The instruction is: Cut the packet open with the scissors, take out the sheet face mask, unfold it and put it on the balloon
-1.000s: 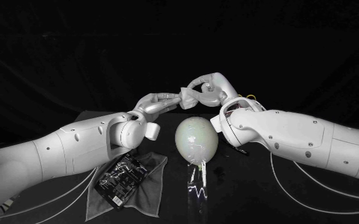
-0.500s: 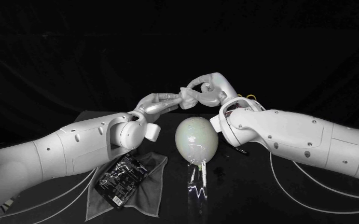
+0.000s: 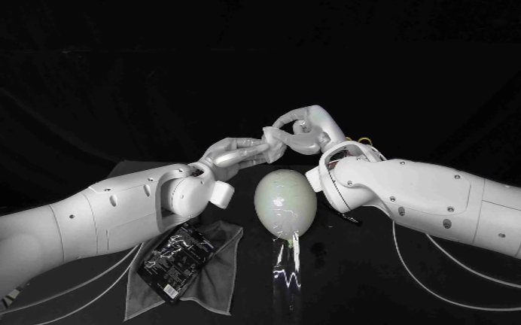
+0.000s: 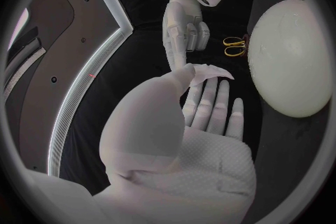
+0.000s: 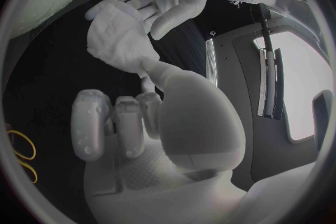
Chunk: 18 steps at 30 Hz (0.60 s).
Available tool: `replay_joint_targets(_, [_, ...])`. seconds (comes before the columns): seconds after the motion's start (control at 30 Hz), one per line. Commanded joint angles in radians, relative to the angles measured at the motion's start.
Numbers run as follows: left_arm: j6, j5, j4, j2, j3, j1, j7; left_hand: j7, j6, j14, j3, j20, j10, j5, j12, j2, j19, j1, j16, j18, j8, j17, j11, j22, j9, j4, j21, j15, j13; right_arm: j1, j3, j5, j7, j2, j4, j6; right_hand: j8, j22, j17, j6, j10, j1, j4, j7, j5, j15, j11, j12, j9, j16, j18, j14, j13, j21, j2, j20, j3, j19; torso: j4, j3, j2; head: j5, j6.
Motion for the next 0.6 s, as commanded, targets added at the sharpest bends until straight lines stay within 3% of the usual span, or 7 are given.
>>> replay_joint_targets(0.03, [0.050,0.022,0.001,0.004,0.001,0.000,0.008,-0.002,0.011,0.015,0.009,0.001,0.015,-0.003,0.005,0.018,0.013,-0.001,0.009,0.009,0.006,0.004,0.001,0.002,0.002,0.003,0.006,0.002,0.000,0.000,0.001,-0.005,0.010,-0.001,0.002,0.009,0.005,0.219,0.263,0.008,0.053,0.000,0.000,0.001,0.007,-0.008,-0.005,0.004,0.022,0.004,-0.018,0.104,0.179,0.007,0.011,-0.002,0.008,0.031,0.0003,0.0003,0.000,0.000,0.000])
replay_joint_targets(0.6, [0.045,0.041,0.001,0.005,0.001,0.000,0.009,-0.018,0.040,0.050,0.013,0.006,0.058,-0.003,0.004,0.023,0.048,-0.004,0.028,0.006,0.020,0.012,0.011,0.004,0.011,0.005,0.013,0.011,-0.004,0.000,0.001,-0.005,0.010,-0.003,0.003,0.008,0.005,0.219,0.263,0.007,0.052,-0.001,0.000,0.001,0.007,-0.008,-0.005,0.003,0.023,0.004,-0.018,0.104,0.179,0.006,0.010,-0.002,0.009,0.031,0.0005,0.0002,0.000,-0.002,0.000])
